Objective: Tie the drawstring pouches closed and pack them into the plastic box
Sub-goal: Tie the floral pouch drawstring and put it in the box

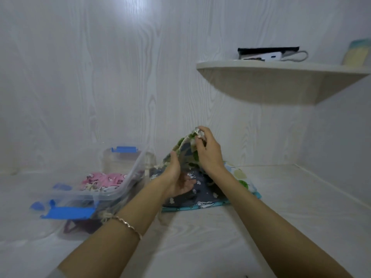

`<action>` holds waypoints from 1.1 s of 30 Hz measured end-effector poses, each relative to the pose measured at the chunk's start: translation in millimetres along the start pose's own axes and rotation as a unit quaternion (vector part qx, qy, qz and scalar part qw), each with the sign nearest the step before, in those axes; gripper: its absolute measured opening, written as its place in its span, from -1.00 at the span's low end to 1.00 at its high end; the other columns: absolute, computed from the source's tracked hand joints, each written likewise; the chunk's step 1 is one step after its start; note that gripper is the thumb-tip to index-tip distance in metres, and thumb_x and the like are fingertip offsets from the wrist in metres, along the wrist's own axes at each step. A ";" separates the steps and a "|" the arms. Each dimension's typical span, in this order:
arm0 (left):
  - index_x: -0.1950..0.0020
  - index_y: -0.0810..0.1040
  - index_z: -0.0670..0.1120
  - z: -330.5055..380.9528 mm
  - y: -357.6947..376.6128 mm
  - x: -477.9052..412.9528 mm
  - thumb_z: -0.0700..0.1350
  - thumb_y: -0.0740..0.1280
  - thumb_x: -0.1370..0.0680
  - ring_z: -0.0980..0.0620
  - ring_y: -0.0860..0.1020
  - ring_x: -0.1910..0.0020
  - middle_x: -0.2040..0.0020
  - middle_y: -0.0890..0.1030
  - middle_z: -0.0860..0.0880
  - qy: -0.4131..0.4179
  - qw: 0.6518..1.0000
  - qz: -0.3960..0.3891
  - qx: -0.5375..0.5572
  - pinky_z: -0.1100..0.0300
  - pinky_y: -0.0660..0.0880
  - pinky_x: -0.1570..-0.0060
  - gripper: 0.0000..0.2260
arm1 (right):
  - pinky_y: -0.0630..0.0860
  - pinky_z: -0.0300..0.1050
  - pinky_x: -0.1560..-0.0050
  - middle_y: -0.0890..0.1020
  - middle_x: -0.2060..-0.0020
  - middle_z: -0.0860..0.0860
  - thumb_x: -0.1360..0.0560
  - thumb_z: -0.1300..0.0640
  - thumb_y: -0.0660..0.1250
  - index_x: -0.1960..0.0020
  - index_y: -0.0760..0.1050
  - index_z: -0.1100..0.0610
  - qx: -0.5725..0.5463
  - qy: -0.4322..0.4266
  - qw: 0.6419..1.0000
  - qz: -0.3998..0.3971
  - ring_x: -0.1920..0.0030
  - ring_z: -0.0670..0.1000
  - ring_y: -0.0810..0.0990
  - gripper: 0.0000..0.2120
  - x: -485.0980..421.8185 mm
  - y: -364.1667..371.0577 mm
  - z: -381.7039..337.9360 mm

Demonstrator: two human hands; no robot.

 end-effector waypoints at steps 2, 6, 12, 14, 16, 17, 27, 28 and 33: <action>-0.22 0.49 -0.12 11.6 11.2 -3.6 0.43 -0.10 -0.50 -0.09 0.59 0.07 -0.13 0.57 -0.17 0.011 0.996 -0.016 0.083 0.14 0.60 0.33 -0.26 | 0.55 0.00 -0.06 0.59 -0.05 0.04 -0.65 0.14 0.11 -0.30 0.43 0.02 0.029 -0.037 0.999 0.013 -0.02 0.03 0.57 -0.74 -10.0 -12.6 -12.0; -0.25 0.41 -0.14 37.3 26.3 -2.3 0.34 0.04 -0.55 -0.13 0.59 0.12 -0.14 0.52 -0.22 0.051 0.979 0.015 0.197 0.10 0.64 0.19 -0.40 | 0.49 0.04 -0.19 0.57 -0.11 0.02 -0.64 0.16 0.12 -0.27 0.47 0.04 0.052 -0.092 0.992 0.068 -0.14 0.06 0.52 -0.74 -32.4 -46.5 -40.7; -0.27 0.41 -0.12 78.3 37.8 17.8 0.19 0.06 -0.63 -0.01 0.56 0.20 -0.01 0.57 -0.18 0.166 0.960 -0.013 0.224 0.21 0.57 0.25 -0.56 | 0.48 -0.17 -0.16 0.57 -0.08 -0.02 -0.65 0.18 0.12 -0.29 0.46 0.14 0.019 -0.137 0.986 0.097 -0.09 -0.06 0.53 -0.73 -53.2 -88.5 -87.3; -0.28 0.42 -0.14 96.9 40.9 31.9 0.10 0.07 -0.66 0.03 0.52 0.28 0.08 0.58 -0.13 0.238 0.949 0.004 0.207 0.28 0.50 0.40 -0.63 | 0.48 -0.25 -0.10 0.56 -0.02 -0.08 -0.64 0.20 0.13 -0.26 0.48 0.14 0.000 -0.154 0.982 0.111 0.00 -0.16 0.52 -0.75 -54.8 -96.9 -102.8; -0.22 0.44 -0.13 115.2 41.5 47.5 0.05 0.09 -0.67 0.04 0.51 0.31 0.11 0.56 -0.10 0.291 0.936 0.021 0.198 0.29 0.45 0.51 -0.69 | 0.46 -0.34 -0.06 0.55 0.02 -0.12 -0.63 0.23 0.13 -0.22 0.49 0.13 -0.009 -0.172 0.977 0.125 0.02 -0.25 0.50 -0.76 -54.1 -103.8 -114.2; -0.13 0.45 -0.10 123.8 40.0 56.7 0.03 0.09 -0.67 0.05 0.50 0.32 0.12 0.54 -0.08 0.314 0.930 0.036 0.188 0.30 0.43 0.53 -0.74 | 0.44 -0.39 -0.04 0.54 0.04 -0.14 -0.62 0.24 0.13 -0.20 0.48 0.11 -0.014 -0.180 0.975 0.132 0.04 -0.29 0.49 -0.77 -52.5 -106.3 -119.4; 0.08 0.56 -0.07 136.3 17.1 108.1 -0.08 0.18 -0.64 0.07 0.42 0.33 0.25 0.48 -0.01 0.436 0.890 0.115 0.070 0.25 0.42 0.34 -0.79 | 0.40 -0.20 0.18 0.48 0.26 -0.05 -0.65 0.15 0.11 0.07 0.46 0.12 -0.088 -0.100 0.979 0.155 0.23 -0.13 0.44 -0.81 -17.8 -102.2 -108.0; 0.09 0.59 -0.07 132.8 14.1 107.0 -0.10 0.18 -0.64 0.07 0.44 0.28 0.22 0.50 -0.01 0.436 0.891 0.119 0.053 0.24 0.45 0.28 -0.78 | 0.39 -0.15 0.20 0.46 0.28 -0.03 -0.65 0.12 0.11 0.10 0.45 0.13 -0.082 -0.083 0.983 0.144 0.23 -0.09 0.43 -0.78 -12.6 -98.0 -100.2; 0.21 0.60 -0.07 118.6 -7.9 94.9 -0.14 0.22 -0.62 0.06 0.48 0.23 0.16 0.54 -0.05 0.392 0.904 0.154 0.075 0.20 0.52 0.14 -0.75 | 0.36 -0.17 0.40 0.43 0.35 0.13 -0.65 0.04 0.11 0.24 0.41 0.20 -0.034 -0.004 0.997 0.063 0.34 0.03 0.41 -0.64 5.6 -92.8 -69.0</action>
Point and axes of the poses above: each hand's wrist, its own x-axis away from the middle knuckle, its own y-axis out of the palm, z = x × y, the point moved 3 cm from there along -x, towards the middle knuckle
